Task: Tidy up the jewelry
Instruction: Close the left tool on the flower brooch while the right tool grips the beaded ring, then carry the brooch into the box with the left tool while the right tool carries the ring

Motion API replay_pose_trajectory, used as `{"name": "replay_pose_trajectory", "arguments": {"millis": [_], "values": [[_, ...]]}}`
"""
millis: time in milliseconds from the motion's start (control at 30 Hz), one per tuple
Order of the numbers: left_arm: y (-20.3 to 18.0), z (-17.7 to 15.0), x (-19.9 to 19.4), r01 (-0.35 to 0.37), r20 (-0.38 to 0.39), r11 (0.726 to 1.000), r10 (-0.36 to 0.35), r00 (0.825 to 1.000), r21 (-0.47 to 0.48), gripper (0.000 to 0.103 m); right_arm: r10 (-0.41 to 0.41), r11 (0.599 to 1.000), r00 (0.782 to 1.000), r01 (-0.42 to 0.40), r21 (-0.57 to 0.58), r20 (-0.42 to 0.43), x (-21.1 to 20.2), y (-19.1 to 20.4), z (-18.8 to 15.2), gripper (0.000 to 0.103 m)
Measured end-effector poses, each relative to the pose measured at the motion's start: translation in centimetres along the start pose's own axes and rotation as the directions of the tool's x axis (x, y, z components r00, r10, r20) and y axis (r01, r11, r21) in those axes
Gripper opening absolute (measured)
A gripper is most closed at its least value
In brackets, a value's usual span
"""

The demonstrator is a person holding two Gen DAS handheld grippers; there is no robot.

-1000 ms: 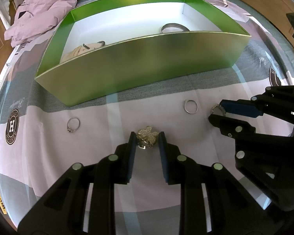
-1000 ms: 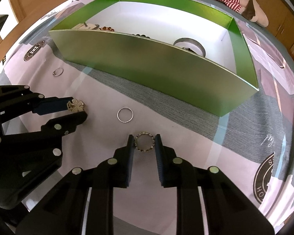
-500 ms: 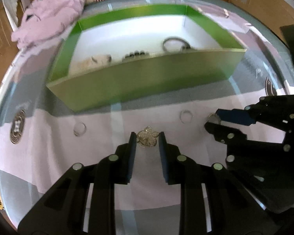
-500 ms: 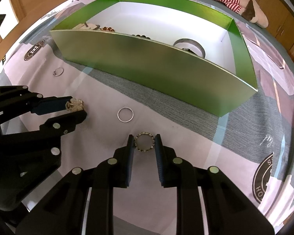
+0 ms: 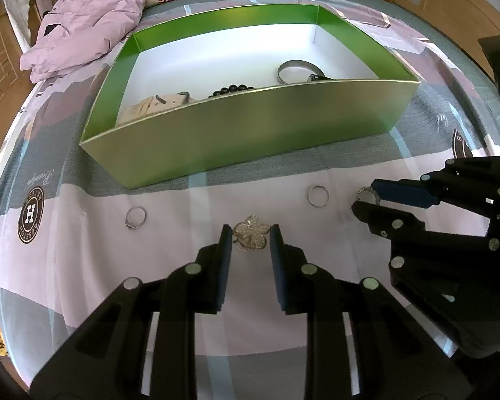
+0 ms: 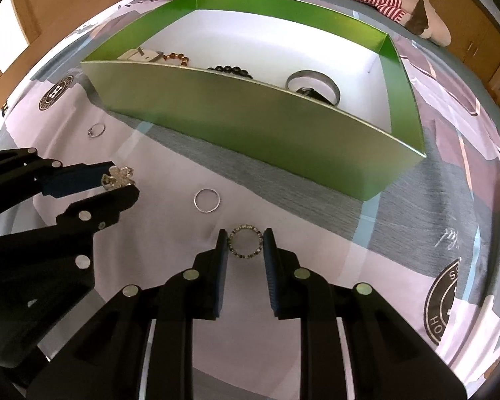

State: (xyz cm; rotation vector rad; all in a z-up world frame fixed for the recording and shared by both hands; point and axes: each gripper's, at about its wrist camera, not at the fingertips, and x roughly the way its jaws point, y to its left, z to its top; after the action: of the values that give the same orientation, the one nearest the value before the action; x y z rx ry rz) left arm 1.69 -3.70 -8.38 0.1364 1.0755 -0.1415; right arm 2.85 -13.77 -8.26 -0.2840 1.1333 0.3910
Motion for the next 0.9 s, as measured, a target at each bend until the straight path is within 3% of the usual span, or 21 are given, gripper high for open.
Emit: {"name": "replay_pose_trajectory", "arguments": {"millis": [900], "values": [[0.7,0.1,-0.6,-0.003,0.016,1.0,0.004,1.0,-0.028,0.023,-0.01,1.0,1.0,0.01,0.003,0.025,-0.9,-0.1,0.2,0.021]]}}
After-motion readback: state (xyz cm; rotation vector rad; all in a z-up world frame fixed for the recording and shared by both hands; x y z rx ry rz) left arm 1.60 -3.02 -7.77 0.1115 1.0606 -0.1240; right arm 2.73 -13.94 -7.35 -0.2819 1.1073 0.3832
